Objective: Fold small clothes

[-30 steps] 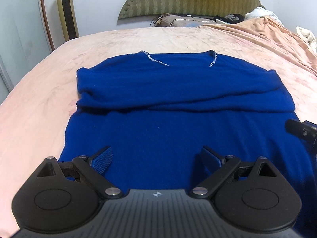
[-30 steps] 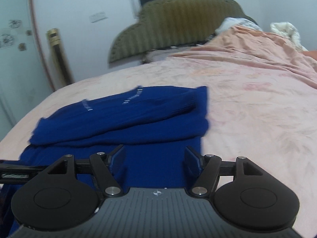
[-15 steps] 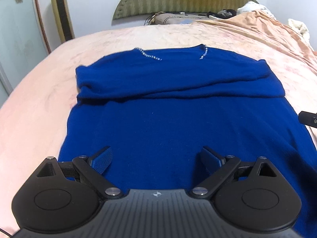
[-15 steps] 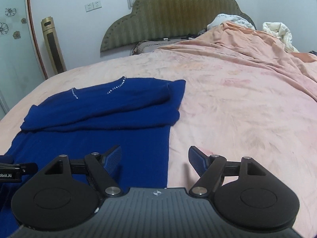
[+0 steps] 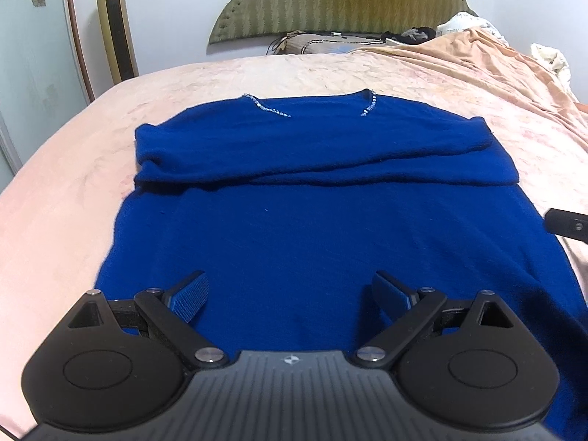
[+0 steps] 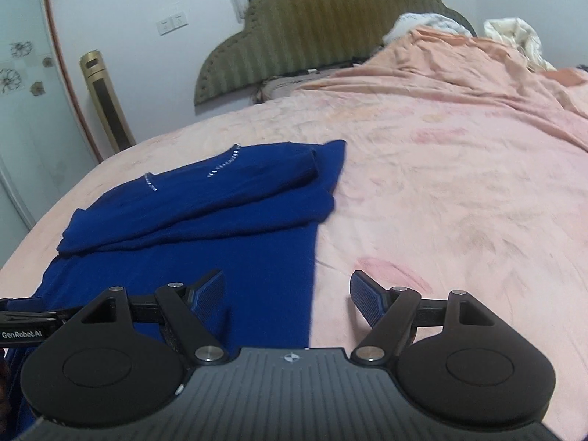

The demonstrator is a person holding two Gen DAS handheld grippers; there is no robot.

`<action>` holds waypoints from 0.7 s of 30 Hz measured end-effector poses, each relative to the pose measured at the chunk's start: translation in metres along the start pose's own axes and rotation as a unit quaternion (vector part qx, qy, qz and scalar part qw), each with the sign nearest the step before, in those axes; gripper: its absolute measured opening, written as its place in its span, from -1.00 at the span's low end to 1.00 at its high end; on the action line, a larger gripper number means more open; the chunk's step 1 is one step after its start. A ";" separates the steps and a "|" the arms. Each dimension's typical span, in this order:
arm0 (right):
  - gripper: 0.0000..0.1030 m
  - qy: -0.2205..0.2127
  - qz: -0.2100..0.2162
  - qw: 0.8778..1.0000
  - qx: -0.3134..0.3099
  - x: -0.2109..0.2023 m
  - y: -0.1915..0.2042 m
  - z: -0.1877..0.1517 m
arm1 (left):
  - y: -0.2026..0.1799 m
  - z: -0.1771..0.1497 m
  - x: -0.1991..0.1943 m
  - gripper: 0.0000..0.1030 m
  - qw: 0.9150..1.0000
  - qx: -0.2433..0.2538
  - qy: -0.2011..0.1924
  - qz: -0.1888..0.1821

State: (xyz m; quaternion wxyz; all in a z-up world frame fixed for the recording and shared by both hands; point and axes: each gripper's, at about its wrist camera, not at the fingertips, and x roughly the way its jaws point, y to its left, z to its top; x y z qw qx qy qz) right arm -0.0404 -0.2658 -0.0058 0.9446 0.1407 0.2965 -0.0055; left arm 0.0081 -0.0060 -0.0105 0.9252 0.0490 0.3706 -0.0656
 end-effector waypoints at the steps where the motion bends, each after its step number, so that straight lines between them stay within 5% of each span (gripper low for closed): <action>1: 0.53 -0.001 0.001 1.000 -0.007 0.001 0.003 0.000 | -0.001 -0.001 0.000 0.87 1.000 0.000 0.000 0.000; 7: 0.56 -0.002 0.008 0.999 -0.046 0.002 0.015 -0.001 | -0.007 -0.002 -0.003 0.87 1.000 0.009 -0.002 0.007; 21: 0.84 -0.006 0.024 0.999 -0.030 -0.016 0.011 -0.003 | 0.018 -0.006 -0.019 0.87 1.000 0.000 -0.012 0.008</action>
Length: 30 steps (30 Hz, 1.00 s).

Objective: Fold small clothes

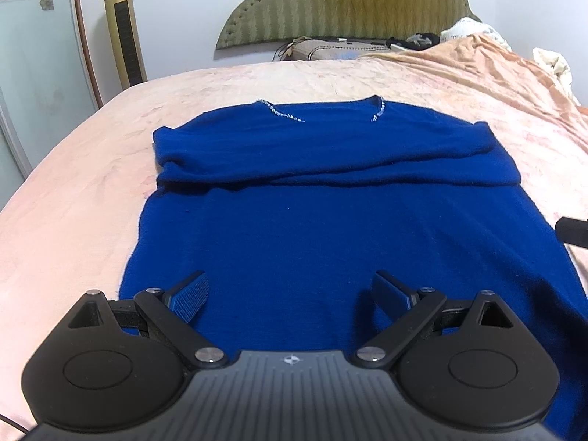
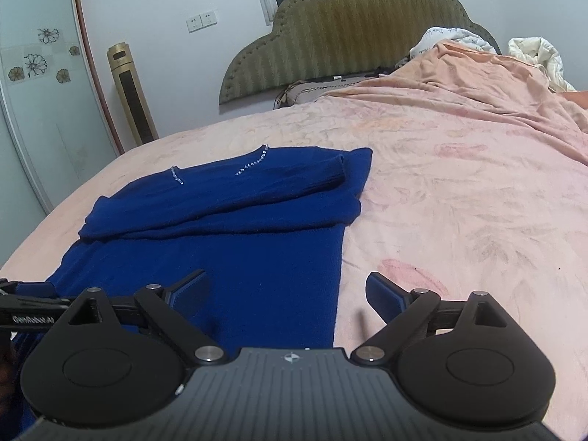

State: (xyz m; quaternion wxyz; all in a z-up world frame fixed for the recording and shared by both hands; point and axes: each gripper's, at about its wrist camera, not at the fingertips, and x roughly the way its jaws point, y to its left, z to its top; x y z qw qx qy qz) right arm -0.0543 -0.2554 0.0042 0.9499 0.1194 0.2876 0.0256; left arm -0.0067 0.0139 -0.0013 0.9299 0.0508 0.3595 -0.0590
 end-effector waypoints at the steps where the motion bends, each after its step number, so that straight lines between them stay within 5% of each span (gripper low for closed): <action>1: 0.84 0.001 -0.001 1.000 -0.001 0.000 0.001 0.000 | 0.002 0.000 -0.001 0.87 1.000 0.002 -0.001 0.002; 7: 0.85 0.002 0.005 1.000 -0.009 -0.002 0.003 -0.002 | 0.006 -0.003 -0.006 0.87 0.999 0.022 -0.011 0.033; 19: 0.86 0.008 0.027 0.999 -0.019 -0.003 0.011 -0.003 | 0.034 -0.004 -0.014 0.87 0.999 -0.033 -0.027 0.022; 30: 0.86 0.025 0.025 0.999 -0.012 0.001 0.011 -0.005 | 0.046 -0.009 -0.014 0.87 0.999 -0.022 -0.015 0.041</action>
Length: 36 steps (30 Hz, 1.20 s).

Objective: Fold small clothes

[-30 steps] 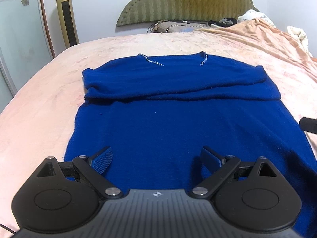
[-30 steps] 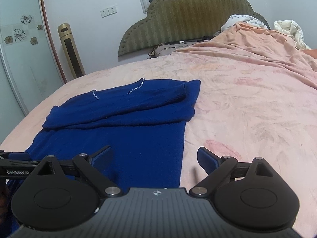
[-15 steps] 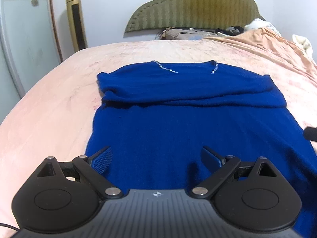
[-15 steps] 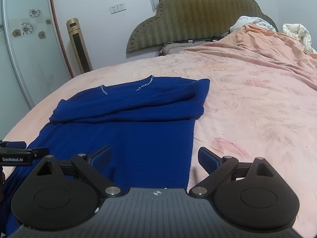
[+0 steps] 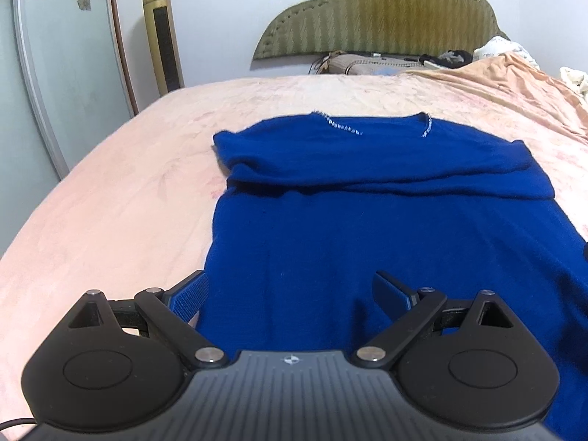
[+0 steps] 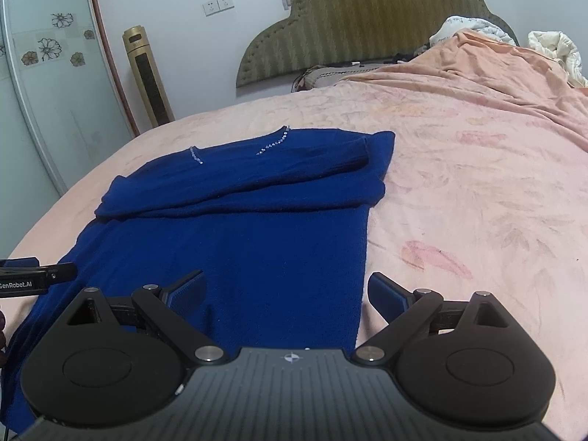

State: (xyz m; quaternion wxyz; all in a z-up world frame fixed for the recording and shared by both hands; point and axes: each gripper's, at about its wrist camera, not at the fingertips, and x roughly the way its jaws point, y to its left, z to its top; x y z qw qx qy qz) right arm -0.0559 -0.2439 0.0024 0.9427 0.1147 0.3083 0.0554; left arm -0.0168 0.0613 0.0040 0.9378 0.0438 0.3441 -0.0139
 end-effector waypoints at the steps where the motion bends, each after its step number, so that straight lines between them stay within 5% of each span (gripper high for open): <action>1: 0.87 -0.002 -0.002 1.000 0.001 -0.001 -0.001 0.000 | 0.001 0.000 0.002 0.87 1.000 0.000 0.007 -0.002; 9: 0.87 0.007 0.000 1.000 0.008 -0.001 -0.003 -0.001 | -0.002 0.002 0.005 0.87 0.999 0.005 0.018 0.033; 36: 0.84 0.011 -0.004 0.999 -0.043 -0.002 0.022 -0.001 | 0.024 -0.003 0.013 0.87 0.997 0.017 0.043 0.070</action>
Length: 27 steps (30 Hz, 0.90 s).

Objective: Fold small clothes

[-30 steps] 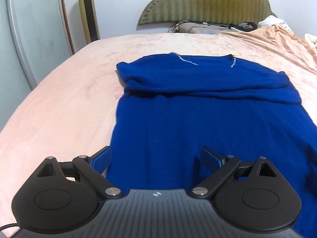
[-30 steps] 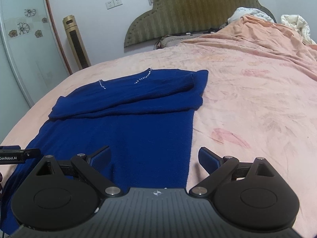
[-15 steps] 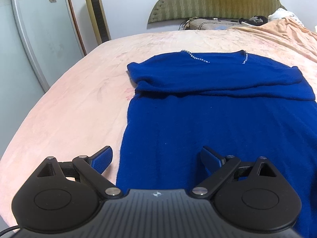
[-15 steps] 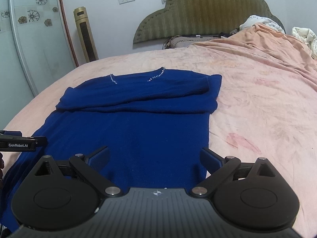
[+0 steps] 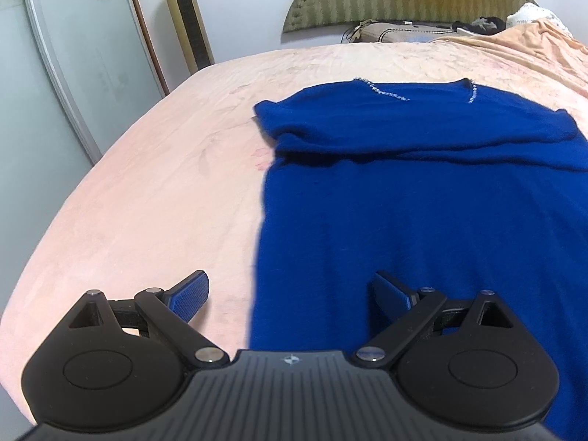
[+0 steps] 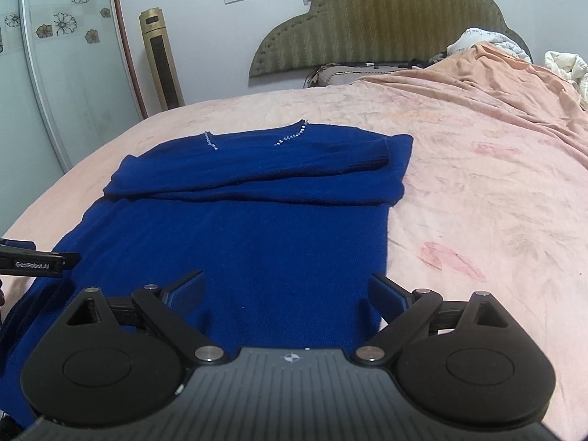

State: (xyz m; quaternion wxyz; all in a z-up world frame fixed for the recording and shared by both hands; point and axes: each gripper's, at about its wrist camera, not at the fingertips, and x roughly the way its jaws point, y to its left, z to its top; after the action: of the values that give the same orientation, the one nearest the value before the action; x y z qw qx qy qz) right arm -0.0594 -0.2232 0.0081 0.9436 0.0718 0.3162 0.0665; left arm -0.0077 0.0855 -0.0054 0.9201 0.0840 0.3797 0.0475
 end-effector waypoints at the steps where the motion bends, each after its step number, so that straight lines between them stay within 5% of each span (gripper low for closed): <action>1: 0.85 -0.001 -0.004 1.000 -0.001 -0.001 -0.003 0.000 | 0.008 -0.001 0.001 0.87 1.000 -0.005 0.002 0.000; 6: 0.85 0.007 -0.042 0.998 0.040 -0.004 -0.040 -0.002 | 0.050 -0.002 0.015 0.87 0.993 -0.066 0.050 -0.080; 13: 0.81 0.039 0.013 0.996 0.075 0.004 -0.047 -0.015 | 0.042 -0.003 0.015 0.86 0.984 -0.071 0.057 -0.155; 16: 0.71 0.046 0.005 0.998 0.048 0.007 -0.034 -0.018 | 0.033 -0.002 0.014 0.85 0.979 -0.065 0.054 -0.184; 18: 0.58 0.050 0.014 0.998 0.043 0.006 -0.028 -0.018 | 0.027 0.000 0.014 0.64 0.977 -0.067 0.053 -0.197; 20: 0.19 0.052 0.036 0.997 0.041 0.006 -0.021 -0.016 | 0.015 0.004 0.012 -0.12 0.980 -0.044 0.048 -0.187; 22: -0.06 0.053 0.037 0.997 0.033 0.008 -0.015 -0.016 | 0.009 0.007 0.013 -0.56 0.976 -0.041 0.055 -0.207; 23: -0.39 0.052 0.035 0.998 0.027 0.009 -0.012 -0.015 | 0.007 0.009 0.013 -0.74 0.974 -0.042 0.056 -0.215; 27: -0.76 0.046 0.046 0.997 0.045 0.008 -0.017 -0.011 | 0.005 0.015 0.007 -0.77 0.972 -0.046 0.042 -0.225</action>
State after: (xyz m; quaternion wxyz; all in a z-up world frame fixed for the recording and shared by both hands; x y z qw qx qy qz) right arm -0.0587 -0.2373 -0.0085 0.9199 0.1260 0.3581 0.0986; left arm 0.0073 0.0898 0.0009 0.8931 -0.0483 0.4248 -0.1396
